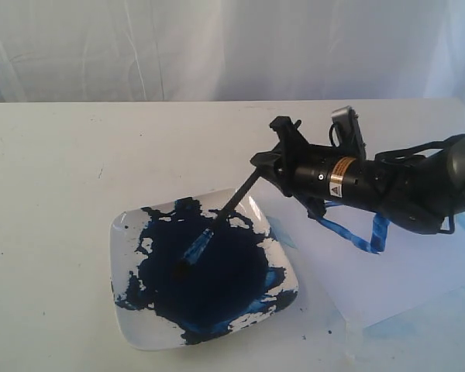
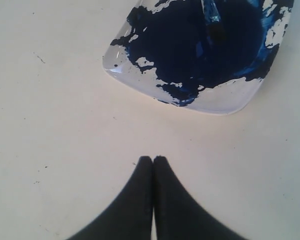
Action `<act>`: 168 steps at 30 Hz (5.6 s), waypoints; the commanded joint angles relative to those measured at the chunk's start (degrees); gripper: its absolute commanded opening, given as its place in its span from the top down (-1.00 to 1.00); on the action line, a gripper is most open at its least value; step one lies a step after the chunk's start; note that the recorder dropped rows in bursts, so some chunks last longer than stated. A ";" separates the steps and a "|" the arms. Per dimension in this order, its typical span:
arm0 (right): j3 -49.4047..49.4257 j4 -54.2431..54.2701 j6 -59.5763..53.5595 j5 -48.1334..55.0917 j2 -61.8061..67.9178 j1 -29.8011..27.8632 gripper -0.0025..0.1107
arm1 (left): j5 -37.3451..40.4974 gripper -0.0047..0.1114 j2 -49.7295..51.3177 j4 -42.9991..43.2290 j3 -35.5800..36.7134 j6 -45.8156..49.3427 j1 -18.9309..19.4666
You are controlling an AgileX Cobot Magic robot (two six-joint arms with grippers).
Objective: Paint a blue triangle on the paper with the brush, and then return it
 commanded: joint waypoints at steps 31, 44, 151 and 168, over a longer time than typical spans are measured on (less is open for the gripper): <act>-0.19 7.30 -6.35 6.03 3.53 0.42 0.96 | 0.05 0.92 -0.41 -0.61 0.38 -0.46 0.09; -0.19 9.27 -12.92 1.28 4.94 1.70 0.96 | 0.05 0.92 -0.41 -0.55 0.38 -0.61 0.09; 15.48 -58.17 13.74 37.88 -45.51 2.06 0.96 | 0.05 0.92 -0.41 -0.93 0.38 -0.58 0.09; 15.48 -58.17 13.74 37.88 -45.51 2.06 0.96 | -3.22 0.92 -0.41 -8.53 0.38 -0.73 0.09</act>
